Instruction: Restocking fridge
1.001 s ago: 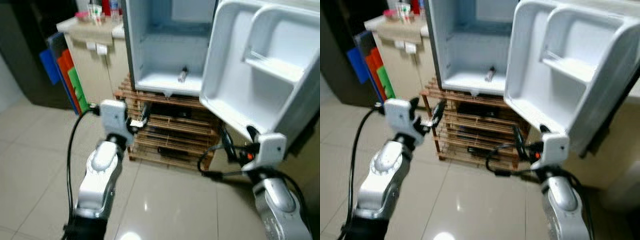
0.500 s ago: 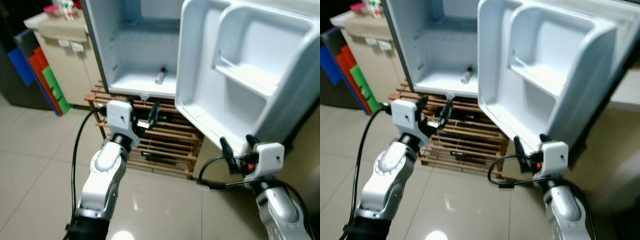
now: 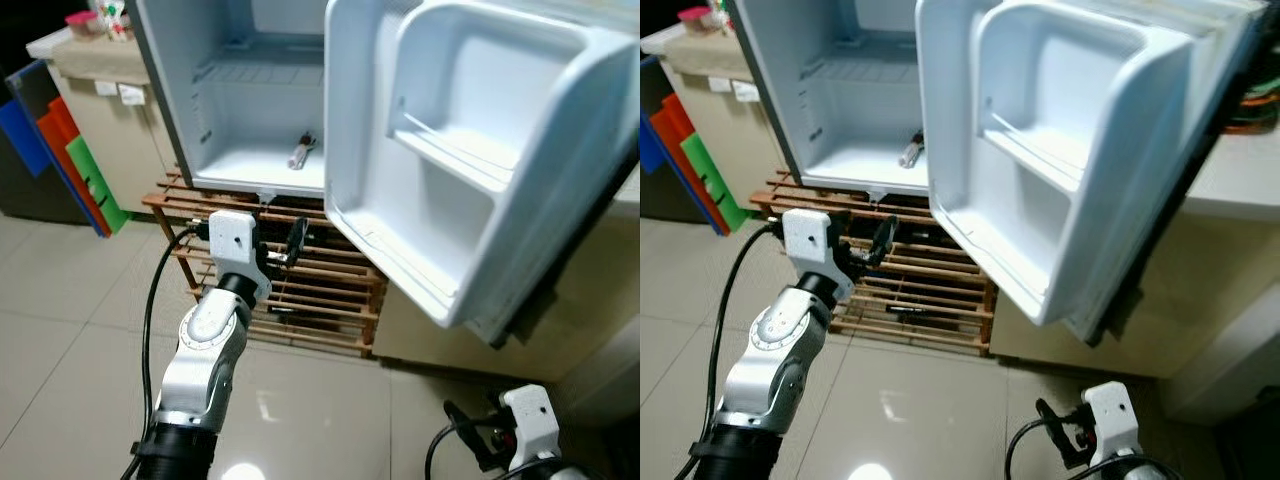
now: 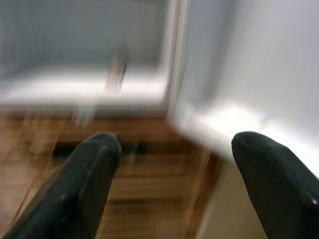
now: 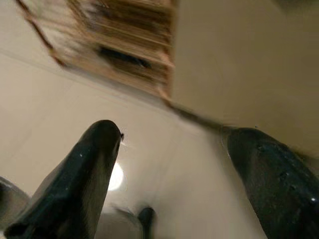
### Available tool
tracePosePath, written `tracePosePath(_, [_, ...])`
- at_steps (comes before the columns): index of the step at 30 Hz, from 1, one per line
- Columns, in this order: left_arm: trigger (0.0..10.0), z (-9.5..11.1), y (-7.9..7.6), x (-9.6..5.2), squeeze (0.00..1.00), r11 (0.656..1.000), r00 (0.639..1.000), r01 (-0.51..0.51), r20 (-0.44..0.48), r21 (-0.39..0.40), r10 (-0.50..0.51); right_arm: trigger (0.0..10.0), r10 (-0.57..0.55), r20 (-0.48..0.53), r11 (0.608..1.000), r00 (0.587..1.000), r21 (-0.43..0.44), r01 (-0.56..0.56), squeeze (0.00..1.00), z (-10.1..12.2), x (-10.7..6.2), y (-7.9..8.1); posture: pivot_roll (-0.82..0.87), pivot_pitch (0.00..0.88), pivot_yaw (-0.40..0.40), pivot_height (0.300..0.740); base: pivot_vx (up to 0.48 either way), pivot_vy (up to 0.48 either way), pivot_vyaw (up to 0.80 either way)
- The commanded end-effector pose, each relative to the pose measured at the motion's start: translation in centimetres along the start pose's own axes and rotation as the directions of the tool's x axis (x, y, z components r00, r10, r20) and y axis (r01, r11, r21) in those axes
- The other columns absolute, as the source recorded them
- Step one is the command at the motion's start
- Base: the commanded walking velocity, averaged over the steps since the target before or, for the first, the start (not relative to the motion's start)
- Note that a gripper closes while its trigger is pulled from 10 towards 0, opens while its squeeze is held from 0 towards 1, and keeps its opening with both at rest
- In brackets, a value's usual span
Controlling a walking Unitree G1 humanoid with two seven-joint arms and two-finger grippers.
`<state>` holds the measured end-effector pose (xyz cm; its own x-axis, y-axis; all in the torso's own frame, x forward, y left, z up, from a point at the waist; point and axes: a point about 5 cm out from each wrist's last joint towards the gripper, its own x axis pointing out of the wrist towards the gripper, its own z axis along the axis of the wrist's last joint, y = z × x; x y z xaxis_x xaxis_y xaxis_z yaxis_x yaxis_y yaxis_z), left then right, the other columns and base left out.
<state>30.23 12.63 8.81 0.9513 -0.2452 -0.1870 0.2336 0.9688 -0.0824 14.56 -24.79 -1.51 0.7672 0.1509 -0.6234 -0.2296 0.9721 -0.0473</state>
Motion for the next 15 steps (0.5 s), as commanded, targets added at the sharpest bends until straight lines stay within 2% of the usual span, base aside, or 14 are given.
tracePosePath(1, [10.0,-3.1,2.1,-0.2,0.00,0.995,0.977,-0.101,-0.186,0.016,0.103,10.0,-0.078,-0.076,0.997,0.994,-0.013,0.078,0.00,-1.2,0.1,-1.2,-0.18,0.000,0.047,0.740,0.000,0.000,0.00])
tracePosePath(2, [10.0,-4.5,2.8,-0.2,0.00,0.992,0.956,-0.120,-0.268,0.026,0.123,10.0,-0.144,-0.094,0.989,0.985,-0.034,0.141,0.00,-1.1,0.6,-2.2,-0.17,0.000,0.050,0.740,0.000,0.000,0.00])
tracePosePath(4, [10.0,-6.2,3.5,-0.4,0.00,0.991,0.922,-0.126,-0.363,0.045,0.133,10.0,-0.274,-0.104,0.961,0.956,-0.068,0.268,0.00,-0.5,1.1,-4.1,-0.17,0.000,0.056,0.740,0.000,0.000,0.00])
tracePosePath(5, [10.0,-6.5,3.6,-0.4,0.00,0.991,0.916,-0.122,-0.378,0.050,0.132,10.0,-0.311,-0.107,0.949,0.944,-0.079,0.304,0.00,-0.3,1.3,-4.7,-0.17,0.000,0.056,0.740,0.000,0.000,0.00])
tracePosePath(6, [10.0,-7.2,3.8,-0.5,0.00,0.991,0.905,-0.124,-0.403,0.057,0.136,10.0,-0.419,-0.119,0.905,0.900,-0.138,0.403,0.00,0.0,1.2,-6.0,-0.18,0.000,0.071,0.740,0.000,0.000,0.00])
tracePosePath(7, [10.0,-7.2,3.8,-0.5,0.00,0.991,0.905,-0.124,-0.403,0.057,0.136,10.0,-0.419,-0.119,0.905,0.900,-0.138,0.403,0.00,0.0,1.2,-6.0,-0.18,0.000,0.071,0.740,0.000,0.000,0.00])
tracePosePath(8, [10.0,-8.5,4.0,-0.8,0.00,0.990,0.878,-0.126,-0.456,0.067,0.143,10.0,-0.581,-0.119,0.810,0.805,-0.177,0.558,0.00,0.6,0.9,-8.3,-0.18,0.000,0.077,0.740,0.000,0.000,0.00])
tracePosePath(9, [10.0,-9.0,4.0,-0.9,0.00,0.990,0.868,-0.127,-0.476,0.068,0.144,10.0,-0.640,-0.104,0.766,0.761,-0.171,0.620,0.00,1.2,0.8,-9.2,-0.18,0.000,0.081,0.740,0.000,0.000,0.00])
tracePosePath(11, [10.0,-9.7,4.0,-1.1,0.00,0.990,0.851,-0.119,-0.506,0.070,0.138,10.0,-0.703,-0.060,0.708,0.709,-0.148,0.690,0.00,2.6,0.6,-10.2,-0.18,0.000,0.086,0.740,0.000,0.000,0.00])
tracePosePath(12, [10.0,-10.5,4.0,-1.5,0.00,0.992,0.832,-0.099,-0.540,0.082,0.128,10.0,-0.752,0.016,0.651,0.658,-0.134,0.747,0.00,4.5,0.5,-11.2,-0.18,0.000,0.088,0.740,0.000,0.000,0.00])
tracePosePath(13, [10.0,-10.5,4.0,-1.5,0.00,0.992,0.832,-0.099,-0.540,0.082,0.128,10.0,-0.752,0.016,0.651,0.658,-0.134,0.747,0.00,4.5,0.5,-11.2,-0.18,0.000,0.088,0.740,0.000,0.000,0.00])
tracePosePath(15, [10.0,-11.1,4.0,-1.8,0.00,0.993,0.817,-0.077,-0.566,0.088,0.114,10.0,-0.778,0.090,0.613,0.622,-0.106,0.783,0.00,6.4,0.4,-11.8,-0.18,0.000,0.089,0.740,0.000,0.000,0.00])
